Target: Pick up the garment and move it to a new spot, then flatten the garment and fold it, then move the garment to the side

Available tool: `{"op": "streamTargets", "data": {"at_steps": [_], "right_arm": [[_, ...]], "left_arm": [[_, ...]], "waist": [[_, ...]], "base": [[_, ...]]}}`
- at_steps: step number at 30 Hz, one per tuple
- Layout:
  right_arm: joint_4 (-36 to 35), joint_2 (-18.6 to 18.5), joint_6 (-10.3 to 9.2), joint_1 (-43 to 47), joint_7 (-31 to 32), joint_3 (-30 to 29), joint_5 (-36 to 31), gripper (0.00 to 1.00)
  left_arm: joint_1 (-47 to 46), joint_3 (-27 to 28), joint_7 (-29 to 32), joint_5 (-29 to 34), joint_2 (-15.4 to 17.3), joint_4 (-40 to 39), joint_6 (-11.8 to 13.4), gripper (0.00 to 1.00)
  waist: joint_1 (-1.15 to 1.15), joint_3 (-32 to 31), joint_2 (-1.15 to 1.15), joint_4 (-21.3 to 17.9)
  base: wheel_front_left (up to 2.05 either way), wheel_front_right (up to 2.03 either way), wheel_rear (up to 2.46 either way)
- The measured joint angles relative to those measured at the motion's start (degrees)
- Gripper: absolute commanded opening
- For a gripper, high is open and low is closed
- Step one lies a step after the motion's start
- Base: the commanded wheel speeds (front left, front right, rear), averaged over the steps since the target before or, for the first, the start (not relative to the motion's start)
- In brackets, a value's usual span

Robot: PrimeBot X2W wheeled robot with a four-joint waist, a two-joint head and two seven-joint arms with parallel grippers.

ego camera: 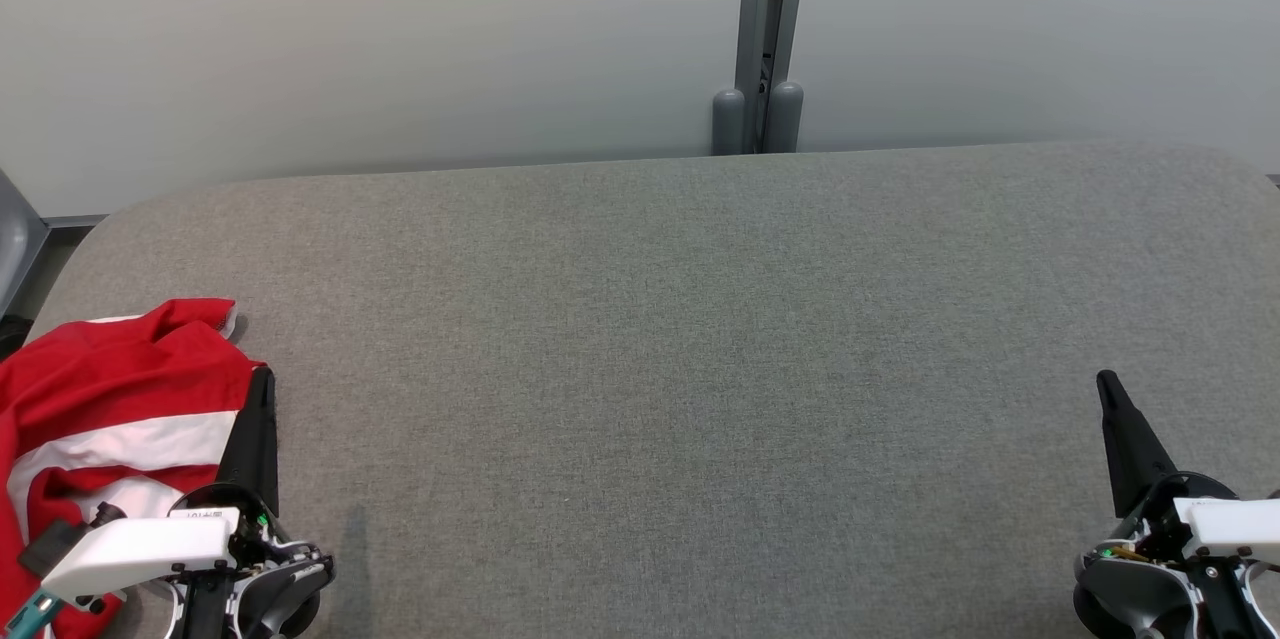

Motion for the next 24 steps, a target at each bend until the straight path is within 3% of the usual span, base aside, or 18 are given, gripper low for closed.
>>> {"op": "streamTargets", "data": {"at_steps": [24], "right_arm": [[0.0,0.0,0.0,0.0,0.0,0.0,0.0,0.0]], "left_arm": [[0.0,0.0,0.0,0.0,0.0,0.0,0.0,0.0]], "waist": [[0.0,0.0,0.0,0.0]], "base": [[0.0,0.0,0.0]]}}
